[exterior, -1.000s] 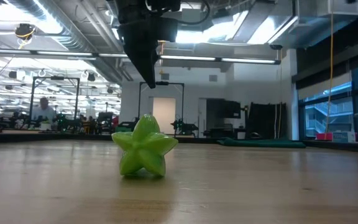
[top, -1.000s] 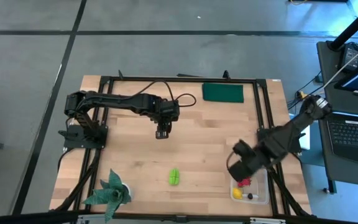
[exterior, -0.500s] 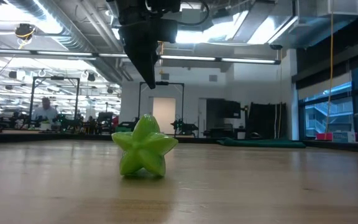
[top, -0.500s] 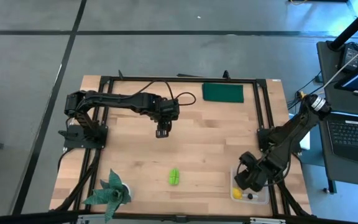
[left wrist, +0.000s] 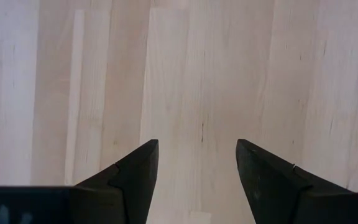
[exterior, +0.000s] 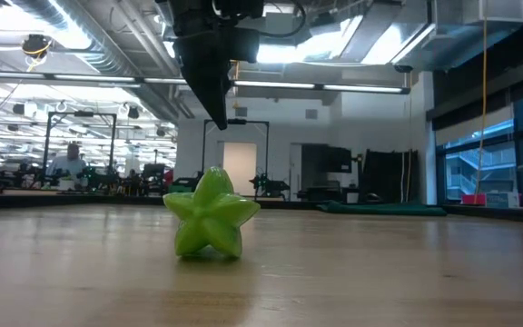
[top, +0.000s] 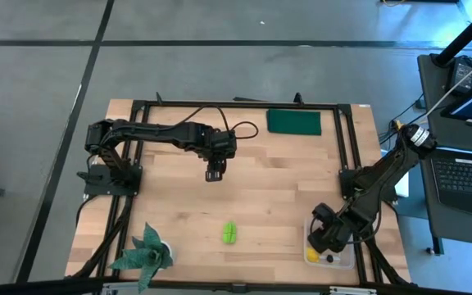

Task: Pick and placing Produce into tupperware
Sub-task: Put the green starfruit into the transparent bin

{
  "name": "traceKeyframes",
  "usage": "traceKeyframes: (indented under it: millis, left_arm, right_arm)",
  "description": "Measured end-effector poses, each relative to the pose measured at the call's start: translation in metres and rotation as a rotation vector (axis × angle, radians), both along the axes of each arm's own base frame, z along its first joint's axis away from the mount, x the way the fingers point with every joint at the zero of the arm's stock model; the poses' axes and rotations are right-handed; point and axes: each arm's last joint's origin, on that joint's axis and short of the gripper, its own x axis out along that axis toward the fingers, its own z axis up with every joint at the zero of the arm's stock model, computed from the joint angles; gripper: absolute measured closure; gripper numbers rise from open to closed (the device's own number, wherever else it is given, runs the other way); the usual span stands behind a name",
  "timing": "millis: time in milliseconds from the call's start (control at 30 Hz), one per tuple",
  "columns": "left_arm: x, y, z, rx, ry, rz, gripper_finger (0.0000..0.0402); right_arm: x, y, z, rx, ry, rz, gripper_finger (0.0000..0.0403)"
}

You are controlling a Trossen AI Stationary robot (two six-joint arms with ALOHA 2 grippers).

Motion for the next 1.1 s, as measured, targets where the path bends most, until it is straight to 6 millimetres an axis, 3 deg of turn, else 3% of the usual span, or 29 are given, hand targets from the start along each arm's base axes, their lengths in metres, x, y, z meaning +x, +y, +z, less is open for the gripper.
traceKeyframes:
  millis: [233, 367, 633, 767, 900, 1100]
  left_arm:
    - [0.0, 0.0, 0.0, 0.0, 0.0, 0.0, 0.0193]
    - [0.0, 0.0, 0.0, -0.001, -0.001, 0.002, 0.0193]
    - [0.0, -0.002, 0.0, -0.03, -0.012, 0.077, 0.0193]
    - [0.0, -0.004, 0.0, -0.049, -0.018, 0.112, 0.0193]
    - [0.0, -0.01, 0.0, -0.054, -0.001, 0.096, 0.0193]
    - [-0.002, -0.02, -0.004, 0.024, 0.032, 0.178, 0.0193]
  right_arm:
    - [-0.002, 0.002, 0.002, 0.099, 0.112, 0.061, 0.0175]
    - [0.004, 0.001, 0.023, 0.124, 0.088, 0.107, 0.0165]
    - [0.02, -0.039, 0.107, -0.206, -0.26, 0.074, 0.0164]
    - [0.029, -0.062, 0.139, -0.387, -0.427, 0.116, 0.0164]
    - [0.04, -0.082, 0.154, -0.553, -0.484, 0.152, 0.0164]
    - [0.052, -0.108, 0.154, -0.639, -0.438, 0.147, 0.0164]
